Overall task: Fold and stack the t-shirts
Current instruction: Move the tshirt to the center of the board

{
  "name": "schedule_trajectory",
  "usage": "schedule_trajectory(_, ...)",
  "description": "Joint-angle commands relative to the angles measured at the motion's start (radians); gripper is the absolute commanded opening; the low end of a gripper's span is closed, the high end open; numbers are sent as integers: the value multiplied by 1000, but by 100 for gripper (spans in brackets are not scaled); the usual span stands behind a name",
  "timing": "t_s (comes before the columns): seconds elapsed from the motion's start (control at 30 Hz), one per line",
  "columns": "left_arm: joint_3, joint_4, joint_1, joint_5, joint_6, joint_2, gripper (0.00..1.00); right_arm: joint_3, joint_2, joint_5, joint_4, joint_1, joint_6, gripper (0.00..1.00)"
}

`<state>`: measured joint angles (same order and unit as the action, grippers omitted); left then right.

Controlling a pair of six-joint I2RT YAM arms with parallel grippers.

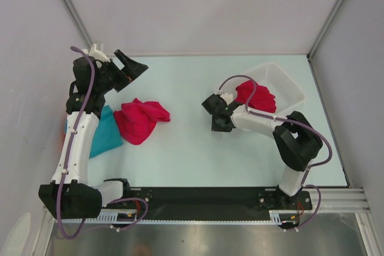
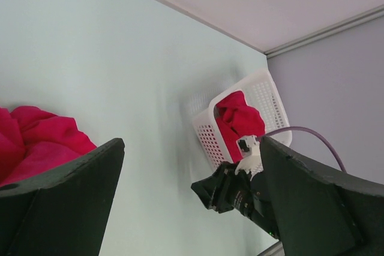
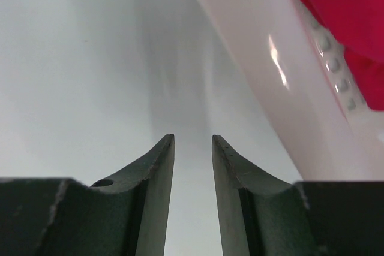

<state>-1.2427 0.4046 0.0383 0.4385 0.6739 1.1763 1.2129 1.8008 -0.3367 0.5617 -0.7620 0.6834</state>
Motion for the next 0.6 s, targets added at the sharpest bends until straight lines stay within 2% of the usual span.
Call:
schedule_trajectory(0.0, 15, -61, 20, 40, 12, -17, 100, -99, -98, -117, 9, 15, 208, 38)
schedule_trajectory(0.1, 26, -59, 32, 57, 9, -18, 100, -156, -171, -160, 9, 24, 289, 38)
schedule_trajectory(0.2, 28, -59, 44, 69, 7, -20, 100, -141, -213, -186, 1, 6, 269, 37)
schedule_trajectory(0.3, 26, -59, 55, 74, 4, -26, 99, -73, -176, -191, 24, -32, 214, 37)
schedule_trajectory(0.4, 26, -53, 61, 72, 0, -35, 100, 55, -89, -162, 43, -84, 127, 38)
schedule_trajectory(0.57, 23, -36, 66, 85, -30, -32, 99, 407, 138, -75, 118, -125, -46, 40)
